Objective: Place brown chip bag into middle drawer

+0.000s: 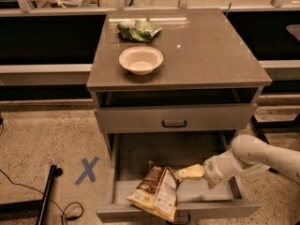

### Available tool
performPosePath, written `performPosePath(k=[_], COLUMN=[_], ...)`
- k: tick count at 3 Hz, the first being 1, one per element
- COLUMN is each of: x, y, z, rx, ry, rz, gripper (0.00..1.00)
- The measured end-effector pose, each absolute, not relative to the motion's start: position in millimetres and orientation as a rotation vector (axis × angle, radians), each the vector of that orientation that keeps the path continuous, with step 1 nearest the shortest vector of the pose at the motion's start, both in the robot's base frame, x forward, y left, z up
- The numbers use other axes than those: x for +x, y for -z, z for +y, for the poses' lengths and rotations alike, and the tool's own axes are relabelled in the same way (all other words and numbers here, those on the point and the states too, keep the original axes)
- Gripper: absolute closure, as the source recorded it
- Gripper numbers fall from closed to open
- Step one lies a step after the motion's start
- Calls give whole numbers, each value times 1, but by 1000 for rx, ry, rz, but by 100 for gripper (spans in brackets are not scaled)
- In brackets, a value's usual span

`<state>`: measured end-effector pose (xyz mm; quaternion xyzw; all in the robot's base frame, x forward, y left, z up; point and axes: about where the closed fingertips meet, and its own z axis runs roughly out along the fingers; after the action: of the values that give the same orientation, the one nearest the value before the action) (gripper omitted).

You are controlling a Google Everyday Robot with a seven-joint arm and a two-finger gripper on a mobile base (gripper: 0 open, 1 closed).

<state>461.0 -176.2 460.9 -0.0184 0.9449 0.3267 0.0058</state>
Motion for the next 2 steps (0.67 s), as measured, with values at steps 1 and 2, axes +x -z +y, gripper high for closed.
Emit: performPosePath(k=[1, 2], x=[456, 455], y=[-445, -441], z=[-149, -147], rx=[-48, -30], ry=[-1141, -1159], rz=[2954, 2952], gripper=[0, 0])
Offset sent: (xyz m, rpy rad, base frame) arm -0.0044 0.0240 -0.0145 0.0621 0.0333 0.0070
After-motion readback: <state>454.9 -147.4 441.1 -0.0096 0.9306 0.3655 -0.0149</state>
